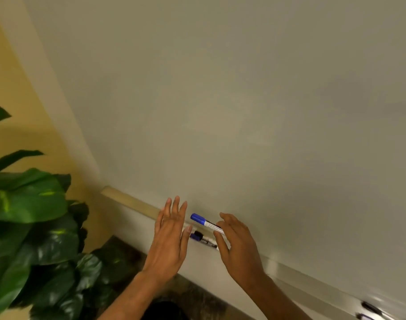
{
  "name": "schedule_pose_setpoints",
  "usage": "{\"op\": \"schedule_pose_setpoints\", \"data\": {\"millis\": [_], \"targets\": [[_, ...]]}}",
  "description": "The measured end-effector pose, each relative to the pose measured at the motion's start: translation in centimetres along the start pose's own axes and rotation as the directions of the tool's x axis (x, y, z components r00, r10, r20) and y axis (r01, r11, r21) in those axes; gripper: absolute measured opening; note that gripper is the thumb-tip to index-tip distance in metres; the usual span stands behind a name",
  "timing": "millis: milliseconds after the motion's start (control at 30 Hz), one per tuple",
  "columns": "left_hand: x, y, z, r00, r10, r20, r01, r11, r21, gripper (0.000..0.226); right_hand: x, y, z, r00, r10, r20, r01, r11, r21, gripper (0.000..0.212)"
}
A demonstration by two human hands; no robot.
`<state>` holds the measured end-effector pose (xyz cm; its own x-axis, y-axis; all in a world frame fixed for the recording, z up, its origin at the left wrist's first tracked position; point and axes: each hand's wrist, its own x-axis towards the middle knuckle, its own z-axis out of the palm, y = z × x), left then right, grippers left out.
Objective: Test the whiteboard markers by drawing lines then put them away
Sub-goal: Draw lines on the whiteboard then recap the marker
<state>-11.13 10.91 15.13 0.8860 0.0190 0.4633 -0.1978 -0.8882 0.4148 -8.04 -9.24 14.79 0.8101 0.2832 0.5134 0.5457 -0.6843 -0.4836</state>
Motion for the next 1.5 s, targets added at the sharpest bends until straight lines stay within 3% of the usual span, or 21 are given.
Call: {"op": "schedule_pose_setpoints", "data": {"millis": [167, 400, 567, 700, 833, 1233, 1500], "targets": [[-6.0, -5.5, 1.0, 0.985, -0.098, 0.144, 0.070, 0.980, 0.188, 0.068, -2.6, -0.6, 5.5, 0.994, -0.068, 0.083, 0.066, 0.997, 0.027, 0.034], [-12.6, -12.1, 2.0, 0.932, -0.263, 0.250, 0.182, 0.934, 0.307, 0.075, -6.5, -0.6, 12.7, 0.966, -0.078, 0.247, 0.092, 0.995, -0.042, 0.032], [-17.0, -15.3, 3.4, 0.910, -0.295, 0.292, 0.188, 0.920, 0.345, 0.069, -9.0, -0.7, 17.0, 0.921, -0.034, 0.388, 0.069, 0.995, -0.077, 0.044], [-19.8, -16.8, 4.6, 0.886, -0.341, 0.313, 0.218, 0.904, 0.368, 0.068, -10.7, -1.1, 19.8, 0.869, -0.024, 0.495, 0.086, 0.991, -0.103, 0.067], [-21.5, -17.8, 5.1, 0.878, -0.363, 0.311, 0.233, 0.893, 0.385, 0.067, -12.0, -1.5, 22.0, 0.824, -0.008, 0.566, 0.110, 0.983, -0.147, 0.046], [-23.8, -20.5, 5.7, 0.856, -0.420, 0.303, 0.290, 0.873, 0.392, 0.065, -12.8, -3.2, 27.7, 0.794, -0.032, 0.607, 0.147, 0.979, -0.141, 0.047], [-23.4, -20.2, 5.6, 0.848, -0.436, 0.300, 0.308, 0.867, 0.392, 0.064, -12.1, -3.0, 26.9, 0.854, 0.002, 0.520, 0.070, 0.990, -0.119, 0.048]]}}
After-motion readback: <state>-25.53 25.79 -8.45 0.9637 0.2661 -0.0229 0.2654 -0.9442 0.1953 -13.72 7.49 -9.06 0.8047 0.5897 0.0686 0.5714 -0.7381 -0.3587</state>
